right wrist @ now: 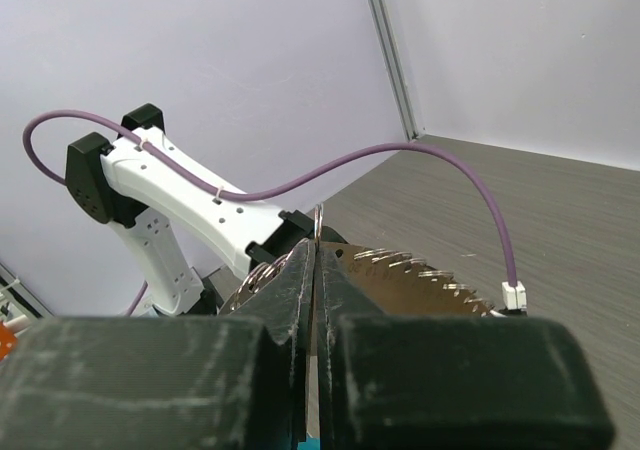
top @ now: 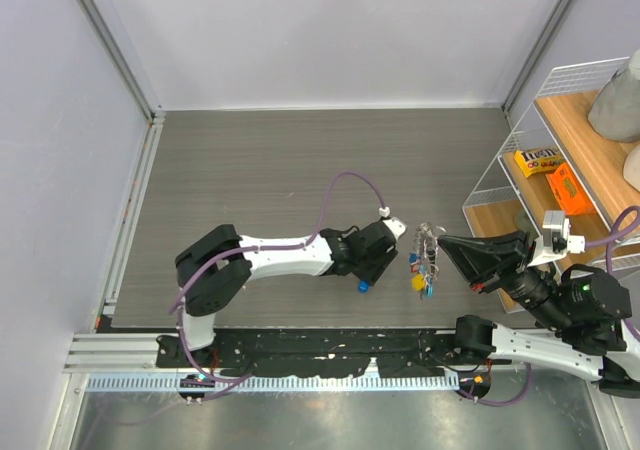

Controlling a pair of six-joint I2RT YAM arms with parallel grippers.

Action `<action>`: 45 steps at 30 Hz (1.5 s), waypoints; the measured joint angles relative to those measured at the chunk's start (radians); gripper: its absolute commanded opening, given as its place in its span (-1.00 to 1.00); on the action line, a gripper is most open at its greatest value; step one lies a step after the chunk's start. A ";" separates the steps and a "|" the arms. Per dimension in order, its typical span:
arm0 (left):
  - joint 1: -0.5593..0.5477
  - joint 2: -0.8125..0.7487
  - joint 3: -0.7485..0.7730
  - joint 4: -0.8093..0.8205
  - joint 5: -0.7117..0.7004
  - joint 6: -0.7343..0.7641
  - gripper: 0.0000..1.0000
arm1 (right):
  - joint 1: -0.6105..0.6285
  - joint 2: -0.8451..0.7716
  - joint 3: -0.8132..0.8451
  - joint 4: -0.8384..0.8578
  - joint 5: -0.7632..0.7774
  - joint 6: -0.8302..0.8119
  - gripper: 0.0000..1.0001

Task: Put the keys on the keyring

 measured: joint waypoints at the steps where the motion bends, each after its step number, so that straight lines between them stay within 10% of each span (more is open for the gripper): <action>1: 0.000 0.008 0.003 0.000 -0.005 -0.001 -0.06 | 0.000 0.000 0.000 0.000 0.000 0.000 -0.88; 19: -0.001 0.060 0.016 -0.010 -0.031 -0.021 -0.36 | 0.000 0.000 -0.001 0.000 -0.008 0.001 -0.88; 27: -0.001 0.060 0.016 -0.007 -0.030 -0.023 -0.98 | 0.000 0.000 -0.001 0.000 -0.011 0.003 -0.88; 45: -0.003 -0.195 -0.153 0.031 0.002 0.028 -1.00 | 0.000 0.064 0.044 -0.062 -0.092 0.003 -0.89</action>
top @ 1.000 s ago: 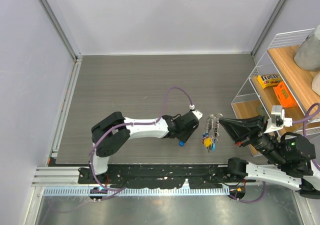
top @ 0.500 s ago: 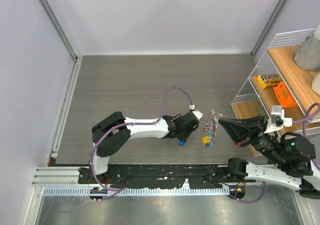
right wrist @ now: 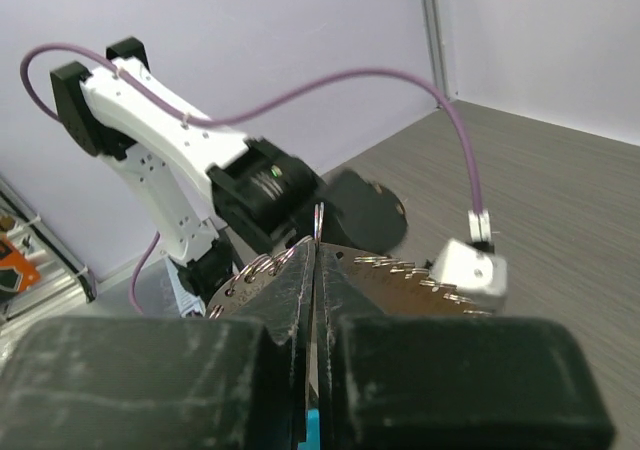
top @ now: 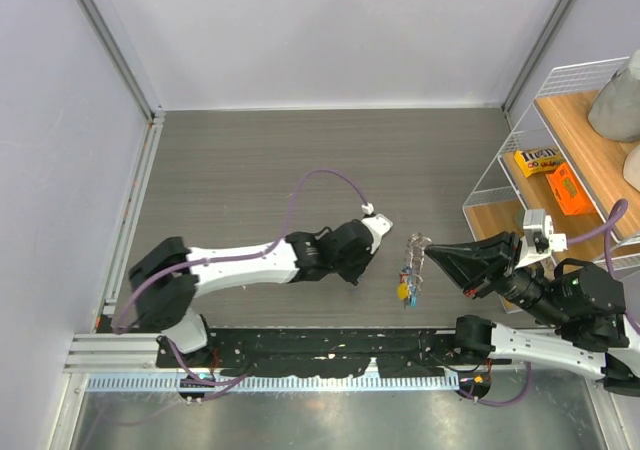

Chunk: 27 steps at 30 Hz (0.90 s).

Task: Put the keys on the keyring

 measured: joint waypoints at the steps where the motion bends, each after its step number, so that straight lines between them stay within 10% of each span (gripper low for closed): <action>1: -0.001 -0.045 -0.008 0.003 0.008 0.006 -1.00 | 0.000 0.006 0.006 -0.008 -0.011 0.000 -0.88; 27: -0.029 -0.831 -0.148 -0.016 0.233 0.062 -1.00 | 0.000 0.166 0.082 -0.125 -0.318 -0.035 -0.89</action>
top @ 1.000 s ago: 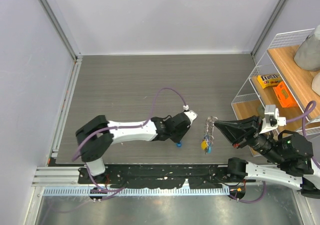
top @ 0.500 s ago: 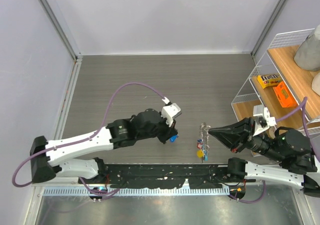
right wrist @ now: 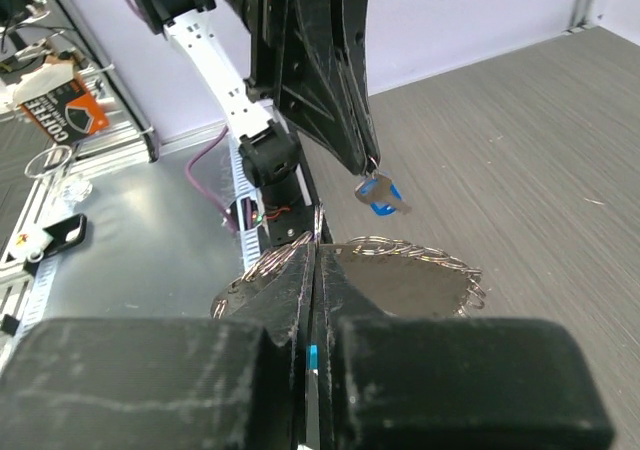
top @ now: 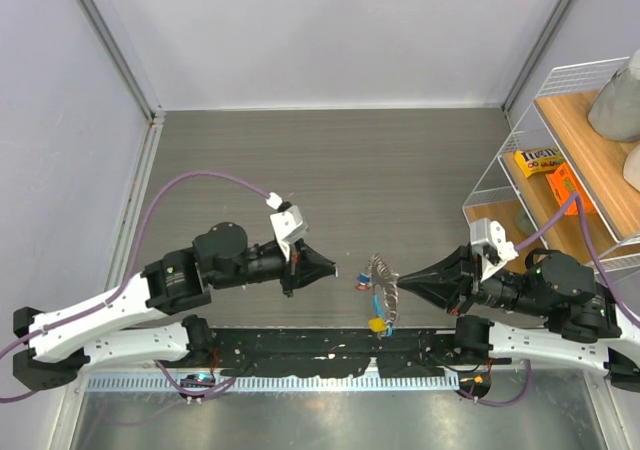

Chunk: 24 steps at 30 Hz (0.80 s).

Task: Put the keys on the keyring

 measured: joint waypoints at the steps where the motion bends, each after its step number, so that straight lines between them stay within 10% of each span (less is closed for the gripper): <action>1: 0.000 -0.015 0.000 0.001 0.011 0.000 -1.00 | 0.000 0.005 0.002 0.000 -0.014 -0.002 -0.88; 24: -0.001 -0.140 -0.022 0.132 0.312 -0.008 -1.00 | 0.000 0.096 -0.035 0.249 -0.256 0.030 -0.88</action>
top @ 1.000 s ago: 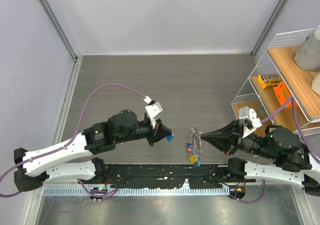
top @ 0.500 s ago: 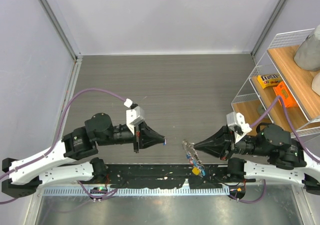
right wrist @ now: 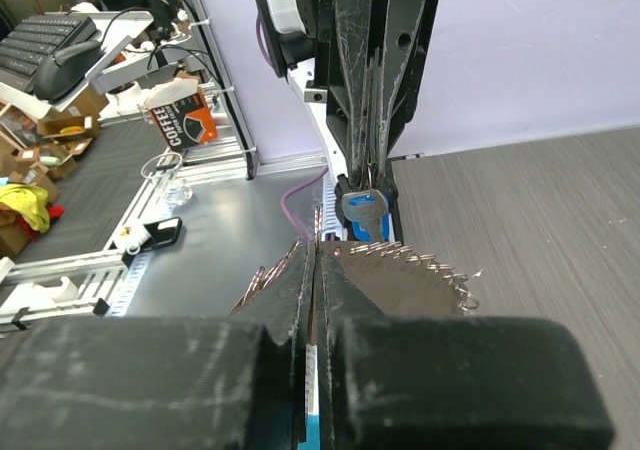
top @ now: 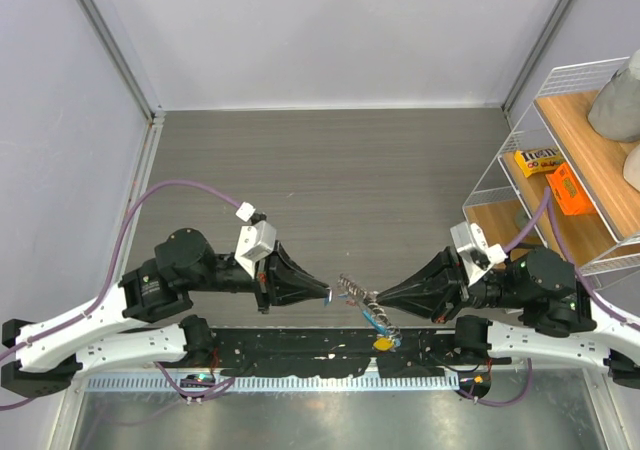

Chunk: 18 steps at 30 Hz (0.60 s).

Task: Put the keys on the keyring

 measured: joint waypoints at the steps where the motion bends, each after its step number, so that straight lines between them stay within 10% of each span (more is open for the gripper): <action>1: 0.000 0.000 0.000 0.005 0.003 0.000 -1.00 | 0.000 0.003 -0.008 0.017 -0.002 0.009 -0.88; 18: 0.000 0.032 0.022 0.132 0.082 -0.091 -1.00 | 0.000 -0.017 -0.119 0.229 0.055 0.084 -0.89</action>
